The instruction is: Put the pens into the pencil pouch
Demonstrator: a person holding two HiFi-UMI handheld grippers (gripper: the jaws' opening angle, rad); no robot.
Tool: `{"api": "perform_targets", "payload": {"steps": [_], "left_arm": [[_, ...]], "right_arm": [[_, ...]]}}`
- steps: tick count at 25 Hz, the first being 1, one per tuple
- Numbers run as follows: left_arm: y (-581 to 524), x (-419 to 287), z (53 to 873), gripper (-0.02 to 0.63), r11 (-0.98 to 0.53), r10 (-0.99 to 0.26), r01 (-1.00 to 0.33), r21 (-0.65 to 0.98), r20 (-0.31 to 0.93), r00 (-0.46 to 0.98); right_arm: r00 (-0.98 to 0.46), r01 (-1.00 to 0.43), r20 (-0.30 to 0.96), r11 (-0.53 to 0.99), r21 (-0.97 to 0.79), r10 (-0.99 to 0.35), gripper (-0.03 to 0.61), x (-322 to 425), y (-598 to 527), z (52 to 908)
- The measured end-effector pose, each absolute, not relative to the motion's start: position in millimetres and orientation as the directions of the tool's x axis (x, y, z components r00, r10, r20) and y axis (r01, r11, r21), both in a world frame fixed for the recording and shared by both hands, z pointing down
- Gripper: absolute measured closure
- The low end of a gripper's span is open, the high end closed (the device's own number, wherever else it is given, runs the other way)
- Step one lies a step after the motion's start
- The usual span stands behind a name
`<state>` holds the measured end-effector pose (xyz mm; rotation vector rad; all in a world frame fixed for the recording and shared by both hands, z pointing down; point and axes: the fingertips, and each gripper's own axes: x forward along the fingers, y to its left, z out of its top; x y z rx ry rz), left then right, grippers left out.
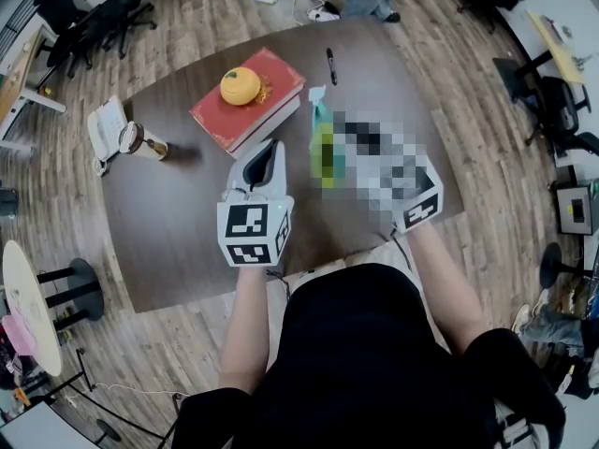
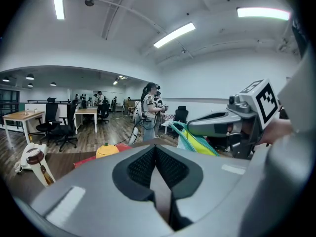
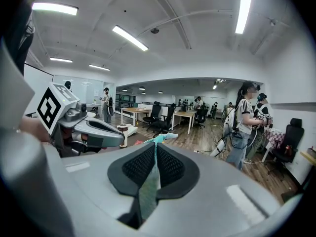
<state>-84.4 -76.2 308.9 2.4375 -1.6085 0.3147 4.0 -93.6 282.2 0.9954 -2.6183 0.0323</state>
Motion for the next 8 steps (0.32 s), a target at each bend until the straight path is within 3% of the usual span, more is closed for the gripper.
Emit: {"api": "perform_targets", "payload": {"steps": [8], "left_arm": [[-77.0,-84.0,313.9,0.615,-0.389,-0.873,-0.919,0.062,0.295,0.389]], "right_arm": [[-0.690,-0.650,0.327,0.752,0.110,-0.645,0.557,5.4,-94.3,284.4]]}}
